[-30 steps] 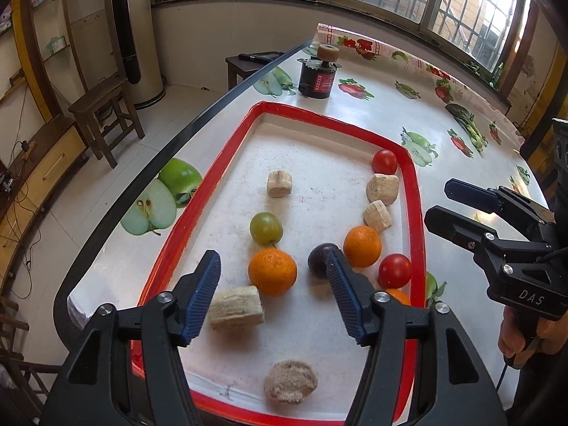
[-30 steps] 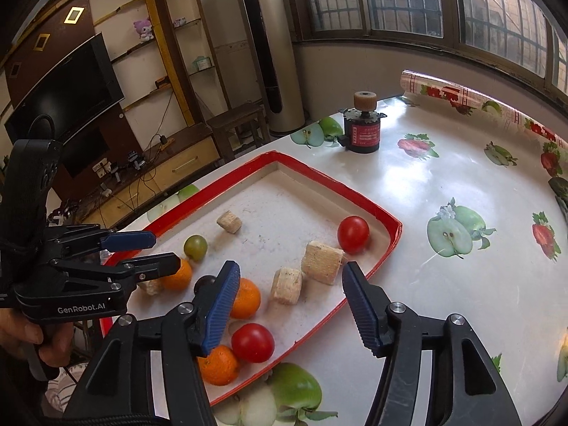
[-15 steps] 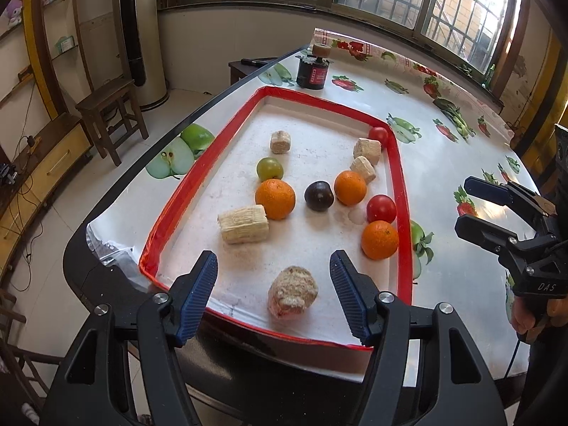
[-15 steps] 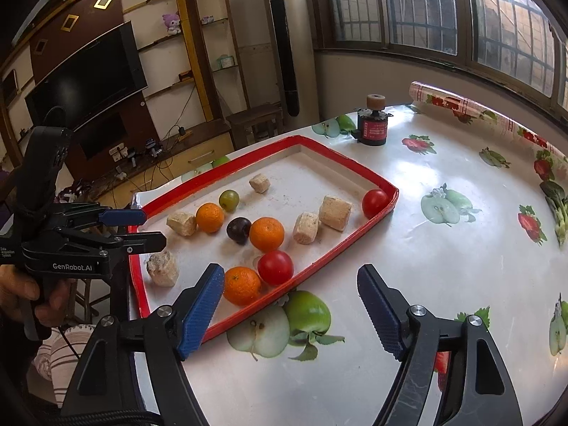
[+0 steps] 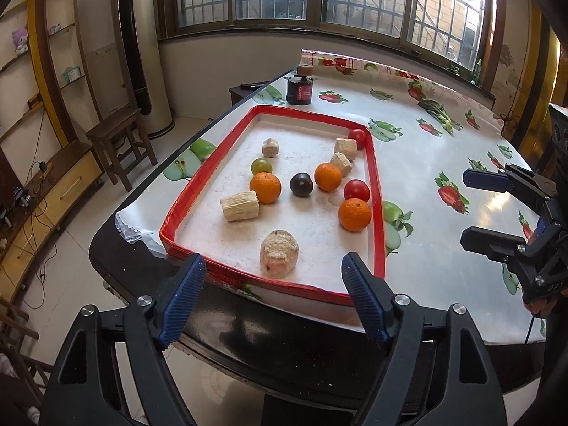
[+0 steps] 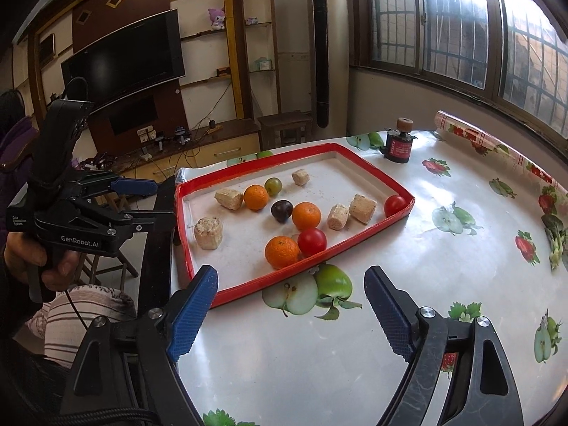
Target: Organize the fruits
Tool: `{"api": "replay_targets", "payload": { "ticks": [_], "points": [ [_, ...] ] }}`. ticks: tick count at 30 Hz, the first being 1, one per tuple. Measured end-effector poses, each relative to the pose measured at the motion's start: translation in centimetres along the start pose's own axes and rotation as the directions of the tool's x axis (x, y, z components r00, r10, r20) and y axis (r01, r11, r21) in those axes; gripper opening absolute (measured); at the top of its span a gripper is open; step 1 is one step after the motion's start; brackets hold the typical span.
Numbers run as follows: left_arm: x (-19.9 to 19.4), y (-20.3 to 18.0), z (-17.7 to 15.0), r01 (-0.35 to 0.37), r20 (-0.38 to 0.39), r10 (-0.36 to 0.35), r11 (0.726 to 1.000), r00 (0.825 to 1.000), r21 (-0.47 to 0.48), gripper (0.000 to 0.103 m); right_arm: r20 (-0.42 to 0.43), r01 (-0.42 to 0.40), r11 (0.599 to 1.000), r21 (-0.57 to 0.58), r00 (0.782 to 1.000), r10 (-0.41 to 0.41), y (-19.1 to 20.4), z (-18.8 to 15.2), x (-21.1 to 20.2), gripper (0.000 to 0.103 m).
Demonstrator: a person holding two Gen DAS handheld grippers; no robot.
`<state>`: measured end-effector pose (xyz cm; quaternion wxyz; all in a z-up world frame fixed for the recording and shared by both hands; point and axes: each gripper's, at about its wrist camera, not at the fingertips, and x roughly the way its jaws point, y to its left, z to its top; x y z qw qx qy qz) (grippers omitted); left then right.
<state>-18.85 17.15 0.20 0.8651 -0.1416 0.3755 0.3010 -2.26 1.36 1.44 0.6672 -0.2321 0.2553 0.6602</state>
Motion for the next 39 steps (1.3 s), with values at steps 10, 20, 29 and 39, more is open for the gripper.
{"api": "replay_targets", "payload": {
  "ticks": [10, 20, 29, 39],
  "points": [
    [-1.4, -0.8, -1.1, -0.007, 0.024, 0.006, 1.000, 1.000, 0.022, 0.079, 0.013, -0.042, 0.995, -0.091, 0.999, 0.043, 2.1, -1.3, -2.0, 0.088],
    [-2.4, -1.2, -1.4, -0.028, 0.048, 0.025, 0.998, 0.999, 0.061, 0.083, 0.014, -0.056, 0.992, -0.116, 0.998, 0.058, 2.1, -2.0, -2.7, 0.089],
    [-3.5, -0.9, -1.4, -0.045, 0.088, 0.039, 0.997, 0.995, 0.057, 0.083, 0.023, -0.064, 0.991, -0.120, 0.997, 0.067, 2.1, -2.2, -2.7, 0.089],
    [-4.4, -1.2, -1.2, -0.050, 0.120, 0.042, 0.997, 0.992, 0.066, 0.083, 0.032, -0.072, 0.988, -0.139, 0.996, 0.078, 2.8, -2.1, -2.7, 0.089]
  ]
}}
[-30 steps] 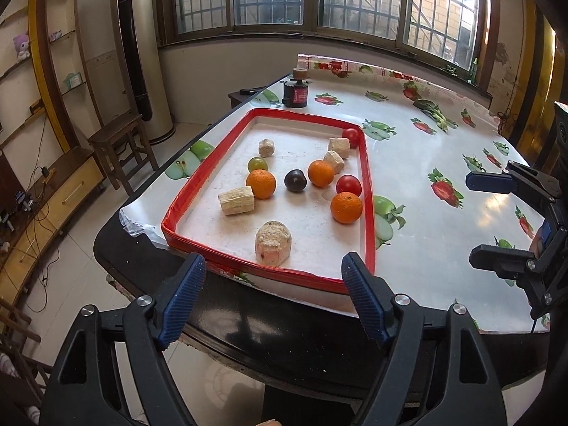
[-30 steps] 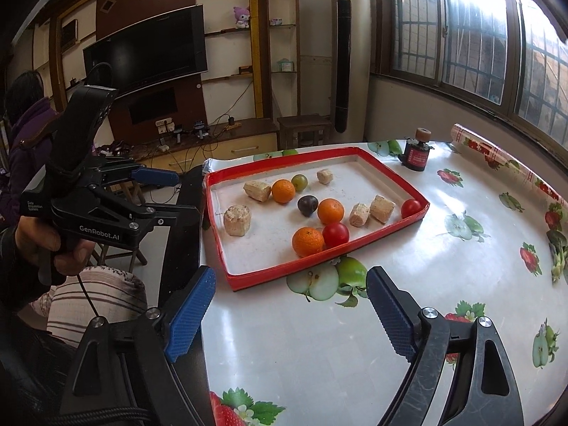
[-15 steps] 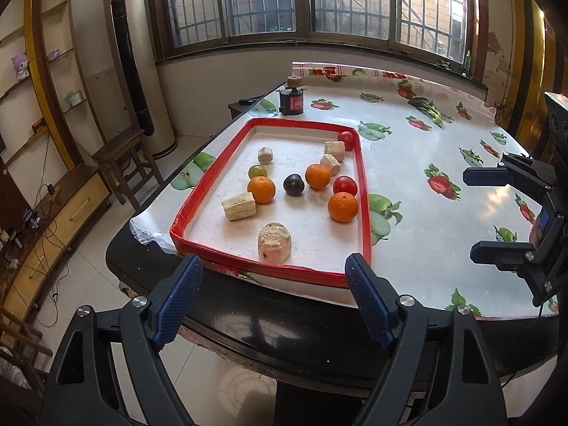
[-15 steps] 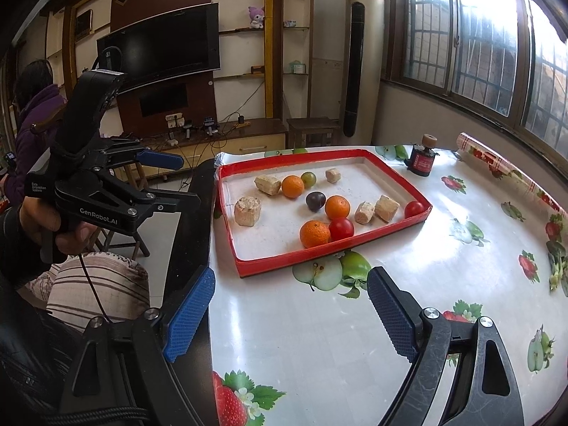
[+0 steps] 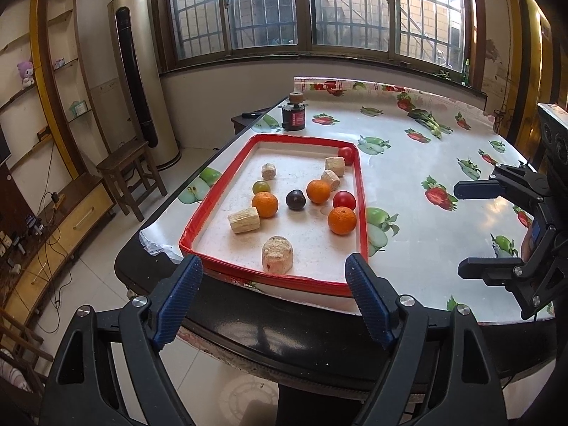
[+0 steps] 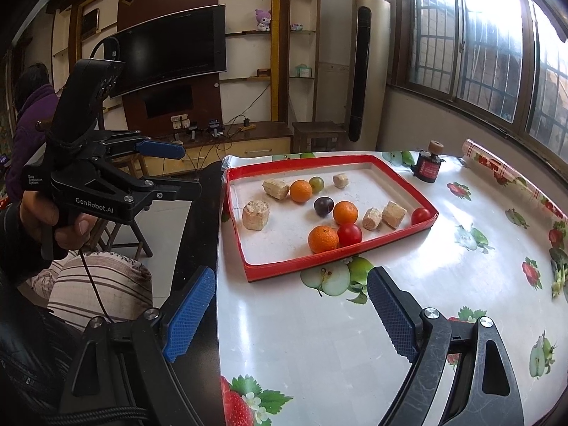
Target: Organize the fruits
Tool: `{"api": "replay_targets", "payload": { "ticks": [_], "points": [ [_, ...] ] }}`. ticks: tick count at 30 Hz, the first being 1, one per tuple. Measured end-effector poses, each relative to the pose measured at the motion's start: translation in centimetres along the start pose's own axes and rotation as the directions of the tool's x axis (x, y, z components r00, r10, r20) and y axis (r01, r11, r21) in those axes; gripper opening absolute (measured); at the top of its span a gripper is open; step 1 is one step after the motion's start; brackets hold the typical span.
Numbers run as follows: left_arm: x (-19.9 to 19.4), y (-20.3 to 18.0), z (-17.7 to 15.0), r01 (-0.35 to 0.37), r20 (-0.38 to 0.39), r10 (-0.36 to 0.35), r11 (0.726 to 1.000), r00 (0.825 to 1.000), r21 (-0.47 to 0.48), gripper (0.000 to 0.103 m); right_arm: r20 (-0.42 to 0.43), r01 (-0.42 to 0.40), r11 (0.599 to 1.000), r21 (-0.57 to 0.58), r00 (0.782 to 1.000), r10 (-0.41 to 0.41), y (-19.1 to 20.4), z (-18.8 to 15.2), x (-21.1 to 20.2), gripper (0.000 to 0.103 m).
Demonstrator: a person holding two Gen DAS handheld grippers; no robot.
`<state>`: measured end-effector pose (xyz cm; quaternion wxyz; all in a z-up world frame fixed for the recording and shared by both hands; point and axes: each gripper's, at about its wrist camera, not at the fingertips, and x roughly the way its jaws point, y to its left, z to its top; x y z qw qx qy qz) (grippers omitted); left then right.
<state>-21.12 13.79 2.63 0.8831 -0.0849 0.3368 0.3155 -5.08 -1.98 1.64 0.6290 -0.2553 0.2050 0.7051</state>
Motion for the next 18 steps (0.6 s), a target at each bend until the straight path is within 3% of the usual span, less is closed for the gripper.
{"api": "replay_targets", "payload": {
  "ticks": [18],
  "points": [
    [-0.07, 0.42, -0.13, -0.017, 0.021, 0.017, 1.000, 1.000, -0.015, 0.083, -0.020, 0.002, 1.000, -0.014, 1.000, -0.002, 0.48, -0.36, 0.85, 0.089]
  ]
}}
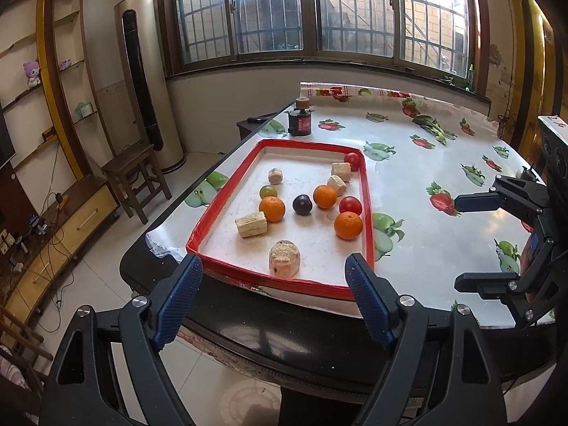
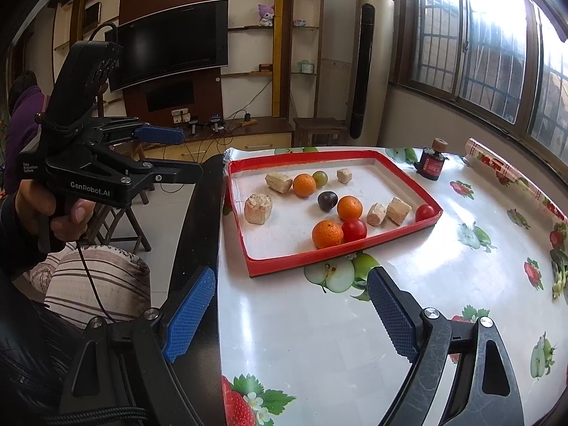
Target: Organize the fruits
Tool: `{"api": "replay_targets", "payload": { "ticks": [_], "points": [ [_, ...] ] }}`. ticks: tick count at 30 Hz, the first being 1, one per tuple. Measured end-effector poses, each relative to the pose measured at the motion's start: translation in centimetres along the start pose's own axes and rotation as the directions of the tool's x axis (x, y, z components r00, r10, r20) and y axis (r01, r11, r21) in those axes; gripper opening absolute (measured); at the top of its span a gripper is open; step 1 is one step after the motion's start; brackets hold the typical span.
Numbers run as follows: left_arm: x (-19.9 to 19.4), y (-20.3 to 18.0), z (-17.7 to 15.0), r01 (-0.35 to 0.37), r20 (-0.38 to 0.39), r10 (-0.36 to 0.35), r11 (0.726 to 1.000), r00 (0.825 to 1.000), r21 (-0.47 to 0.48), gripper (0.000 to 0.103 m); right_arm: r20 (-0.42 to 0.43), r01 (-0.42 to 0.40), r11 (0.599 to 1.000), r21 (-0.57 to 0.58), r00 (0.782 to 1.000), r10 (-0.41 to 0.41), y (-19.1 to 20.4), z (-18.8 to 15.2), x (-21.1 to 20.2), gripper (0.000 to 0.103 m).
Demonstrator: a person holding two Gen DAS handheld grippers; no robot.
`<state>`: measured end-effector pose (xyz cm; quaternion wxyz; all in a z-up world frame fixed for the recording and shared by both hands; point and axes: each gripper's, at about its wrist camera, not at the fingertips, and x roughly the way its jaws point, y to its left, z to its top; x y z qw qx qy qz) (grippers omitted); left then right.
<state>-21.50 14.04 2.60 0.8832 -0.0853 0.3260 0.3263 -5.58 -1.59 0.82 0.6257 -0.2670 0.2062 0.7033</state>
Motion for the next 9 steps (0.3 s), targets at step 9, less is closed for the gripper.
{"api": "replay_targets", "payload": {
  "ticks": [9],
  "points": [
    [0.05, -0.14, -0.08, 0.001, -0.012, -0.001, 1.000, 1.000, 0.005, 0.083, -0.004, 0.003, 1.000, 0.006, 1.000, -0.003, 0.12, -0.14, 0.11, 0.089]
  ]
}}
